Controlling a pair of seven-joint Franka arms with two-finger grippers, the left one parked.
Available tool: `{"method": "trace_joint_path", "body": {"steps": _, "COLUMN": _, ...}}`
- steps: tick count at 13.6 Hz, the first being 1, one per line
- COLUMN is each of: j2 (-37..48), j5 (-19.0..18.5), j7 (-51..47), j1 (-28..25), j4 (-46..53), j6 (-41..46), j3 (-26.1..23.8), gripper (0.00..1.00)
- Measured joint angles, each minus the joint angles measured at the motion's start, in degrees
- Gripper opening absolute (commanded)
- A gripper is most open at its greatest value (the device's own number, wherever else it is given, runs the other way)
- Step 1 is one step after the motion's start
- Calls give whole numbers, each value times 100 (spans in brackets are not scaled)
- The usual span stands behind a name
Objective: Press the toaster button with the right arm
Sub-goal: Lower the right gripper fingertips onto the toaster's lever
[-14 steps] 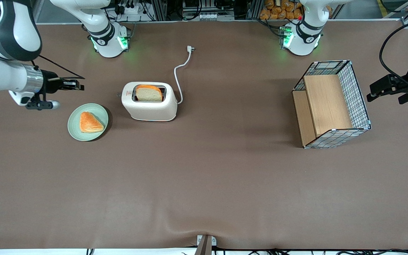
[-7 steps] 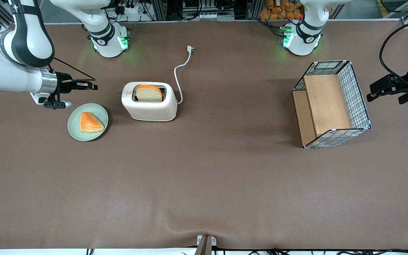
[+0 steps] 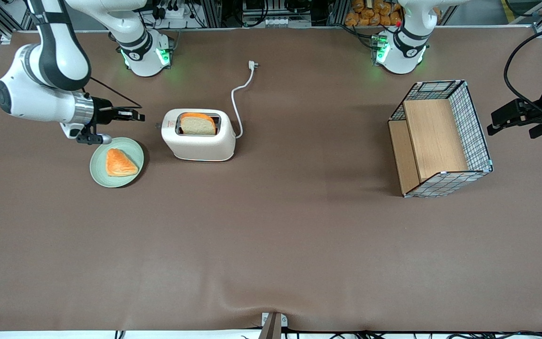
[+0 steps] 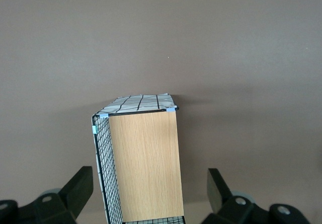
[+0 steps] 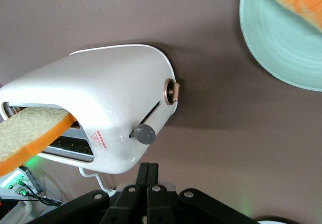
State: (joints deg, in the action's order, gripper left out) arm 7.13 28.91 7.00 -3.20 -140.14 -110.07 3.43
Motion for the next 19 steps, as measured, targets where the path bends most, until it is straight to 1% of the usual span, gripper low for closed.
{"method": "trace_joint_path", "body": {"steps": 7, "j2": -12, "j5": 229, "j7": 0, "j1": -292, "j4": -207, "j6": -435, "j3": -4, "gripper": 0}}
{"method": "trace_joint_path", "body": {"steps": 19, "j2": -272, "j5": 279, "j7": 60, "j1": -327, "j4": -300, "j6": -709, "j3": -4, "gripper": 0}}
